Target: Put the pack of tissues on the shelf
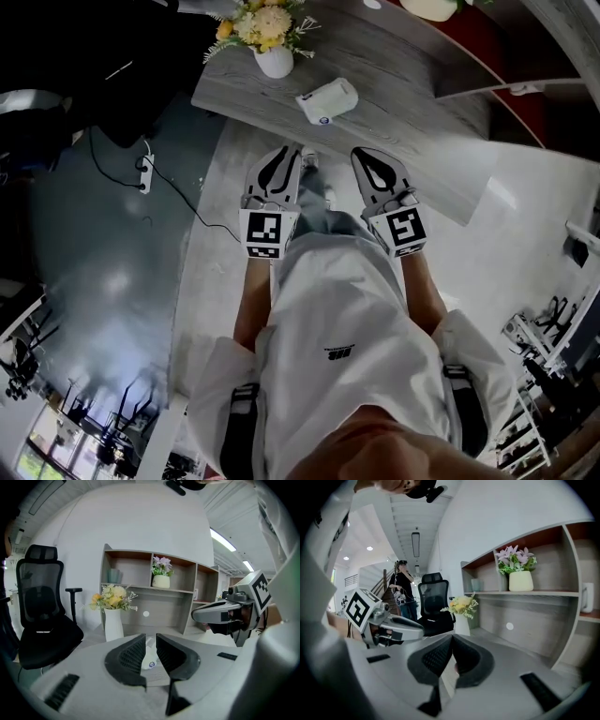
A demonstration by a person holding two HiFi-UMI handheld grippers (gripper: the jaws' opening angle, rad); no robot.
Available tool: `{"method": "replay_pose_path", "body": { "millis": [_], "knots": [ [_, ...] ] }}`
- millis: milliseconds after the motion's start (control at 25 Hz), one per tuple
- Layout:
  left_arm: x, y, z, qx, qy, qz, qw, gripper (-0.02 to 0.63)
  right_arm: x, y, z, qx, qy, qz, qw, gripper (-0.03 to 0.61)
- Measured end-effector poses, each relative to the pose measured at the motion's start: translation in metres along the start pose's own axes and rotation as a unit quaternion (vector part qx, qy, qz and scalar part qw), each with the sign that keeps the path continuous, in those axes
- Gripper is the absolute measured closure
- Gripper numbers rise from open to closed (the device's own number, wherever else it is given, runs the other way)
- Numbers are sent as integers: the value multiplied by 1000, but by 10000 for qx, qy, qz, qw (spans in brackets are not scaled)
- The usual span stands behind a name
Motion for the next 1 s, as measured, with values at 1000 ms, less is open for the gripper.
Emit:
{"method": "replay_pose_path", "body": {
  "millis": [1000],
  "knots": [
    [54, -77, 26, 318, 47, 573, 9978, 528, 48, -67, -28, 14, -223, 483, 9986, 552]
  ]
}}
Point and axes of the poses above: the fingertips, and each gripper's own axes: y backward along the fingers, z to its left, x out of its underside, the point moved 10 cm from there along y, backward along the fingers, and after that the axes turned 10 degrees about -x, right-handed, at the moved point
